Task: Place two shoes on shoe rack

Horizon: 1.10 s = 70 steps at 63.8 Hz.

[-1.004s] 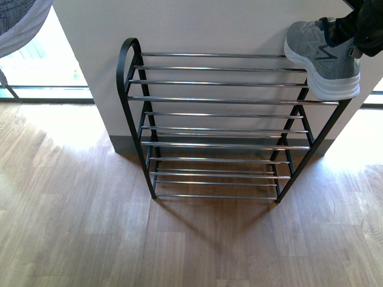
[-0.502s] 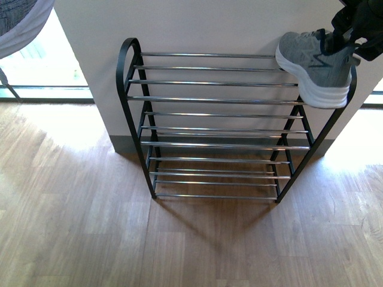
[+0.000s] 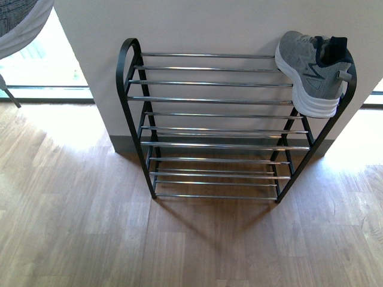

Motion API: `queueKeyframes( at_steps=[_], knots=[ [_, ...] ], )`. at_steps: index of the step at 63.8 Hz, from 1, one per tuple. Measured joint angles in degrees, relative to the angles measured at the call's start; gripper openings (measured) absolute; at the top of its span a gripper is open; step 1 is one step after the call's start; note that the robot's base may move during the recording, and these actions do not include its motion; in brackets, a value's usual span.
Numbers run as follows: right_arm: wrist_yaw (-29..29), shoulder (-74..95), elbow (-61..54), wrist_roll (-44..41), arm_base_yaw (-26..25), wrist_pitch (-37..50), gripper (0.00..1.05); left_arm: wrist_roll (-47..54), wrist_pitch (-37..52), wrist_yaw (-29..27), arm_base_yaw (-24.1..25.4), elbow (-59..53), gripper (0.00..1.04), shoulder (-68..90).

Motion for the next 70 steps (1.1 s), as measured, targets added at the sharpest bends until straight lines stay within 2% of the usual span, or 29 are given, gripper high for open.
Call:
queueKeyframes(
  at_steps=[6, 16, 26, 33, 35, 38, 42, 46, 61, 65, 68, 70],
  knots=[
    [-8.5, -11.8, -10.6, -5.57, -1.66, -1.38, 0.96, 0.0, 0.0, -0.07, 0.0, 0.0, 0.02, 0.0],
    [-17.84, -29.09, -21.88, -12.76, -6.78, -6.84, 0.96, 0.0, 0.0, -0.02, 0.0, 0.0, 0.02, 0.0],
    [-23.45, -42.49, -28.5, -19.08, -13.79, -8.37, 0.96, 0.0, 0.0, -0.07, 0.0, 0.0, 0.02, 0.0],
    [-23.58, -43.74, -28.98, -20.31, -14.75, -8.37, 0.96, 0.0, 0.0, -0.02, 0.0, 0.0, 0.02, 0.0],
    [-21.57, -43.82, -29.55, -21.49, -14.32, -7.19, 0.94, 0.0, 0.0, 0.02, 0.0, 0.0, 0.02, 0.0],
    [-10.75, -44.68, -32.59, -25.35, -12.24, -0.02, 0.86, 0.0, 0.0, 0.04, 0.0, 0.0, 0.02, 0.0],
    [0.42, -46.34, -36.15, -29.44, -9.46, 6.01, 0.76, 0.0, 0.0, -0.04, 0.0, 0.0, 0.02, 0.0],
    [6.75, -48.28, -38.47, -31.52, -7.48, 7.74, 0.65, 0.0, 0.0, -0.15, 0.0, 0.0, 0.02, 0.0],
    [8.55, -53.37, -44.26, -34.03, -6.6, 7.93, 0.28, 0.0, 0.0, 0.0, 0.0, 0.0, 0.02, 0.0],
    [8.55, -54.93, -45.31, -34.4, -6.58, 7.78, 0.18, 0.0, 0.0, -0.04, 0.0, 0.0, 0.02, 0.0],
    [8.55, -56.85, -46.58, -34.58, -6.58, 7.17, 0.04, -0.02, 0.0, -0.02, 0.0, 0.0, 0.02, 0.0],
    [8.55, -57.77, -47.17, -34.84, -6.58, 6.8, 0.02, 0.0, 0.0, -0.02, 0.0, 0.0, 0.02, 0.0]
  ],
)
